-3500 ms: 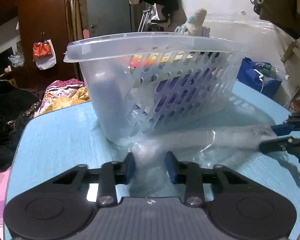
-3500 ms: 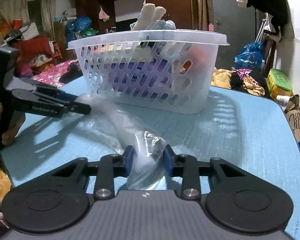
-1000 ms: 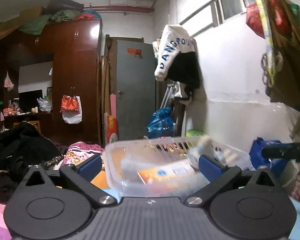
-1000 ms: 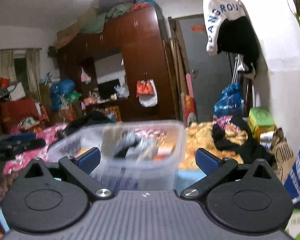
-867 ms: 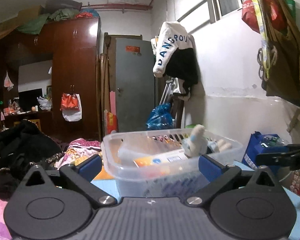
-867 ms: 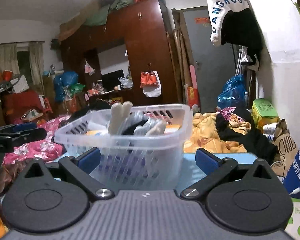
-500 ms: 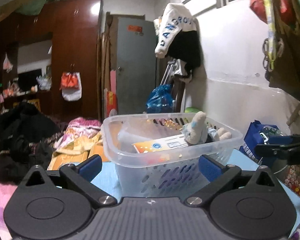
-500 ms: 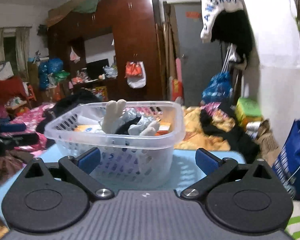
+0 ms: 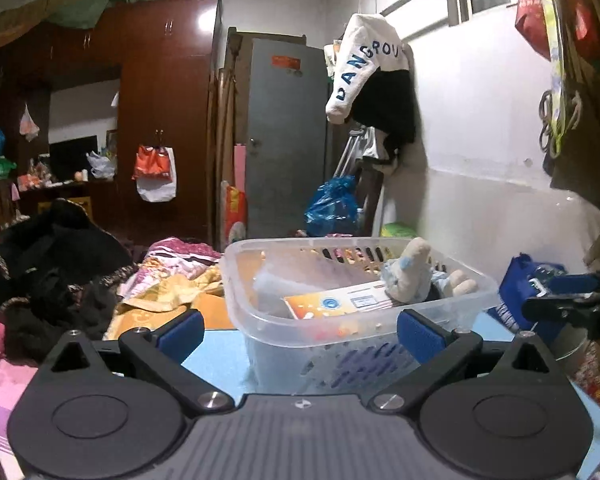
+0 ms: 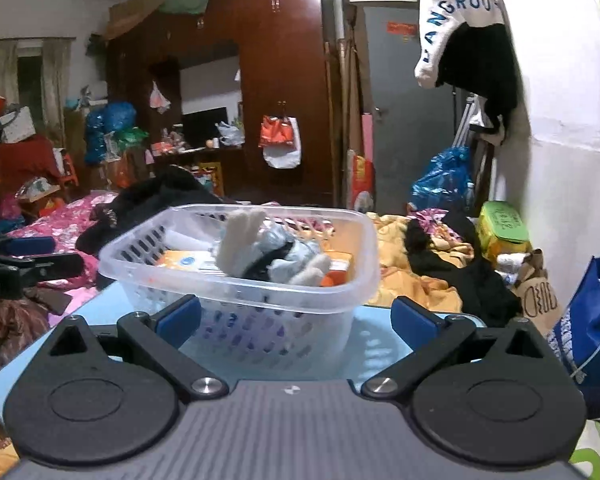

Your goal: Organize objects

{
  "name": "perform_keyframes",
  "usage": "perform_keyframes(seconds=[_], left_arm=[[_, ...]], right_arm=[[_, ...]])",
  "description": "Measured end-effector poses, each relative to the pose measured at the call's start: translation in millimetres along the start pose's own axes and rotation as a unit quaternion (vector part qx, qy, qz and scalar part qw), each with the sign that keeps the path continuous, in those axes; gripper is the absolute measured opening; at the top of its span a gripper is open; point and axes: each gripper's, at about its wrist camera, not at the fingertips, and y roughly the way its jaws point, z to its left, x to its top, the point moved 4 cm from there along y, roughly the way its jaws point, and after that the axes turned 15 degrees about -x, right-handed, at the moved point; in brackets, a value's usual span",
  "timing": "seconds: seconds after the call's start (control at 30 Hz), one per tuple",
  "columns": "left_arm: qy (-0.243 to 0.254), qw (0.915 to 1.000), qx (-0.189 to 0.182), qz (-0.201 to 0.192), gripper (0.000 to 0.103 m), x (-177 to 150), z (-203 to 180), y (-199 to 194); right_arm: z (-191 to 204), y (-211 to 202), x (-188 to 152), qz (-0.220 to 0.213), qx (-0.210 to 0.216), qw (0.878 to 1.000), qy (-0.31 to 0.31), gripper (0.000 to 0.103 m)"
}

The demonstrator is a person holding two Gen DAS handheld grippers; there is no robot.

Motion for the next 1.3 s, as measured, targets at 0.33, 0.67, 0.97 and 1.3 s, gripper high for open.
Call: perform_keyframes(seconds=[0.33, 0.67, 0.97, 1.3], left_arm=[[0.023, 0.9994, -0.008, 0.024, 0.103, -10, -19, 1], [0.022, 0.9988, -0.002, 0.044, 0.103, -17, -29, 11], [0.026, 0.9985, -0.002, 0.048, 0.103, -19, -36, 14], [0.029, 0.9984, -0.002, 0.049, 0.103, -19, -40, 15]], right_arm=[[27, -14, -14, 0.008, 0.008, 1.0, -0.029, 0.103], [19, -6, -15, 0.026, 0.009, 1.0, -0.005, 0.103], [12, -1, -19, 0.036, 0.01, 0.999, 0.005, 0.103], [9, -2, -17, 0.03, 0.006, 1.0, 0.007, 0.103]])
